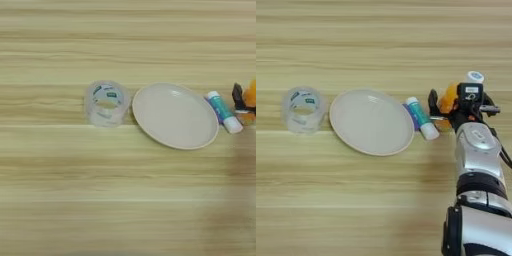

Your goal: Move the objects on the table

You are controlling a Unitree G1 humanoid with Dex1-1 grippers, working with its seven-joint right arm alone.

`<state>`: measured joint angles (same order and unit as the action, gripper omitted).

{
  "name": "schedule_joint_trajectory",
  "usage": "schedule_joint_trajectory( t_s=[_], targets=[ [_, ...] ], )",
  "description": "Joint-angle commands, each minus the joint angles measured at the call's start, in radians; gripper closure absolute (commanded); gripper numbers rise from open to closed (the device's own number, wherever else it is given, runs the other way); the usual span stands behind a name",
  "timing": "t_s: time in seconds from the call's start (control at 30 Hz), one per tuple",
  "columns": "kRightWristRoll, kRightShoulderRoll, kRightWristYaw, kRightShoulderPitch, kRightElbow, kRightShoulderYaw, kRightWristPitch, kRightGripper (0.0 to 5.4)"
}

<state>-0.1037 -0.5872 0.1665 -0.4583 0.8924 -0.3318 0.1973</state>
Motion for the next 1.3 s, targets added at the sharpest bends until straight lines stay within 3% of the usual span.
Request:
schedule_joint_trajectory(
  t_s=[0.03, 0.93, 1.3],
  targets=[
    [-0.010, -0.035, -0.023, -0.029, -0.123, -0.017, -0.019, 0.05],
    [-0.018, -0.010, -0.068, 0.084, -0.483, -0.086, -0.131, 0.05],
    [-0.014, 0.006, -0.079, 0.154, -0.734, -0.117, -0.173, 0.05]
  ],
)
